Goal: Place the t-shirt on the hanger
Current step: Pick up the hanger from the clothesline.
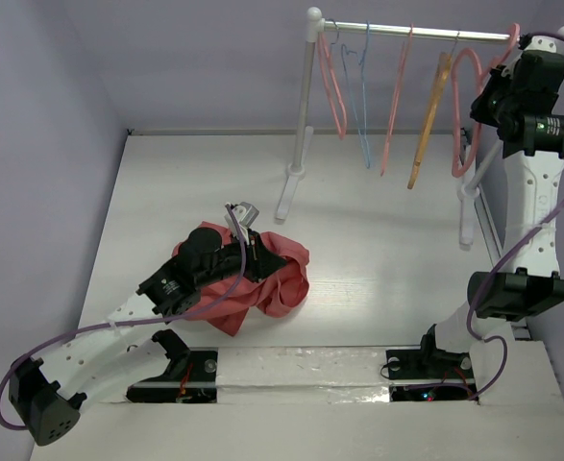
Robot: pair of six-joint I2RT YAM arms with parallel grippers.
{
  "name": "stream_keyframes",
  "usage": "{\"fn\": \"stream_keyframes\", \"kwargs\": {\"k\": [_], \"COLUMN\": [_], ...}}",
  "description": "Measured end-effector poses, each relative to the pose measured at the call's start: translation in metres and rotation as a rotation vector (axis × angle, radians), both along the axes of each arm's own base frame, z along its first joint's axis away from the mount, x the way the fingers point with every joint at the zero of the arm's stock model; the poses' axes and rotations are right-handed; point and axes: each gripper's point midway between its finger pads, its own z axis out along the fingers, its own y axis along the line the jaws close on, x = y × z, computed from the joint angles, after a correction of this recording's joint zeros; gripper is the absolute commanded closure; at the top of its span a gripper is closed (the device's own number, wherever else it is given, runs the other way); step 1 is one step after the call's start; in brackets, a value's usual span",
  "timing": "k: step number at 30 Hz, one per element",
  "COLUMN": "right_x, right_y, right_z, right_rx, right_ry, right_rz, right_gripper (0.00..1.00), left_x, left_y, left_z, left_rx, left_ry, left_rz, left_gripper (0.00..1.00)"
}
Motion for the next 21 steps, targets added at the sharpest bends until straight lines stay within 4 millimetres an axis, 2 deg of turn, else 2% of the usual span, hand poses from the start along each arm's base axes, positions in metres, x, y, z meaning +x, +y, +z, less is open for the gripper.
{"fn": "stream_keyframes", "kwargs": {"k": [6, 14, 17, 21], "right_x": [-0.006, -0.044, -0.056, -0.080], "right_y": [0.001, 0.006, 0.008, 0.011], "right_z": [0.014, 0.028, 0.024, 0.005], "right_rx": [-0.014, -0.041, -0.043, -0.026], "right_ry": [-0.052, -0.132, -0.147, -0.129], "right_rz": [0.007, 0.010, 0.009, -0.002], "right_gripper": [1.00, 1.00, 1.00, 1.00], "left_x": [0.000, 0.001, 0.002, 0.003], "left_y": [0.000, 0.000, 0.001, 0.002], "left_z": [0.000, 0.000, 0.000, 0.001], "left_rx": [0.000, 0.001, 0.003, 0.001], "left_ry": [0.000, -0.001, -0.002, -0.006], "left_rz": [0.001, 0.007, 0.014, 0.021], "left_gripper": [1.00, 1.00, 1.00, 1.00]}}
